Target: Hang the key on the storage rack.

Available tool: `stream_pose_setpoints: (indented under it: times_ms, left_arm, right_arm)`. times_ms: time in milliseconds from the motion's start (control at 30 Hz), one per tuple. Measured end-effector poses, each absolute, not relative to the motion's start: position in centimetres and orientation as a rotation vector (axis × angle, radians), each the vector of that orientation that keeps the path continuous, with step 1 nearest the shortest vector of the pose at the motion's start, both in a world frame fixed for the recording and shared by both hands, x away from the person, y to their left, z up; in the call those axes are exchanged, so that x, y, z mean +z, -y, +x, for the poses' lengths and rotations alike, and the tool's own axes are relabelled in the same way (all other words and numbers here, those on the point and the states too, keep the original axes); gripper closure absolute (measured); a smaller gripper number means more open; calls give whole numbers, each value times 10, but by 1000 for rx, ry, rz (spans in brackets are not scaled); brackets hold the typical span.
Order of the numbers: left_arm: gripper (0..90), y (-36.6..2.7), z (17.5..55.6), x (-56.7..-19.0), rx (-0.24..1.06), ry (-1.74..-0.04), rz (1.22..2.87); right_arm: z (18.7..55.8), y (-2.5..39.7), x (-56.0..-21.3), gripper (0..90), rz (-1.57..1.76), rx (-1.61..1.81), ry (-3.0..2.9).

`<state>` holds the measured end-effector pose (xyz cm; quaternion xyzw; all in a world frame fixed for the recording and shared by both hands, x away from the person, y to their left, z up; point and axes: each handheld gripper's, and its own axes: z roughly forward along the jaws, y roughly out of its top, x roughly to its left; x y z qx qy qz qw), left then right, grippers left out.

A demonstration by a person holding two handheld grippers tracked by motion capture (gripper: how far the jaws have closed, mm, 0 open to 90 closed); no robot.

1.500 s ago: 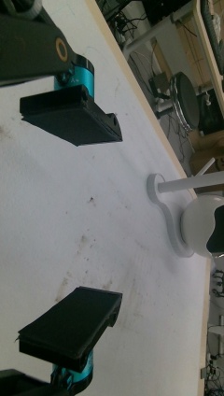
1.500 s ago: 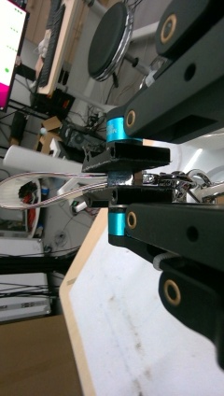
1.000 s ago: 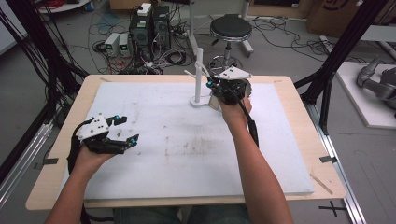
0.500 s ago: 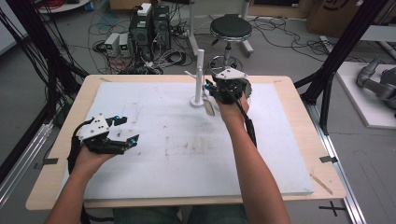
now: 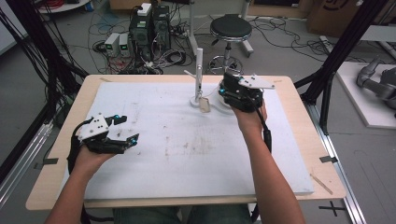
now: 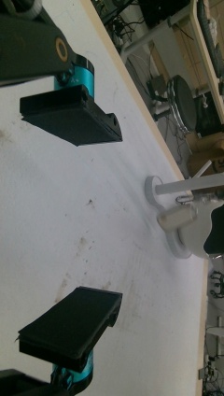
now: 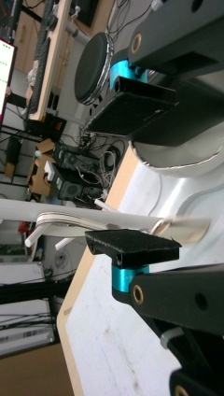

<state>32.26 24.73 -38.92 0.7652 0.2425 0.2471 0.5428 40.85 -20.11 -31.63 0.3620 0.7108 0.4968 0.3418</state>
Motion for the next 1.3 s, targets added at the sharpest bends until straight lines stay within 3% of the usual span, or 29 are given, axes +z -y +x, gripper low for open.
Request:
stream_pose_setpoints:
  times_ms: [333,633,967,1300]
  left_arm:
    - [195,-243,322,-387,592,-571,1809]
    - [192,-244,321,-387,587,-576,1795]
    - [192,-240,321,-388,567,-573,1784]
    - [192,-244,320,-389,566,-580,1781]
  right_arm:
    - [360,244,-327,332,849,1369,-1822]
    - [324,272,-360,260,840,1406,-1805]
    - [318,288,-387,211,923,1369,-1832]
    - [318,296,-387,210,959,1365,-1802]
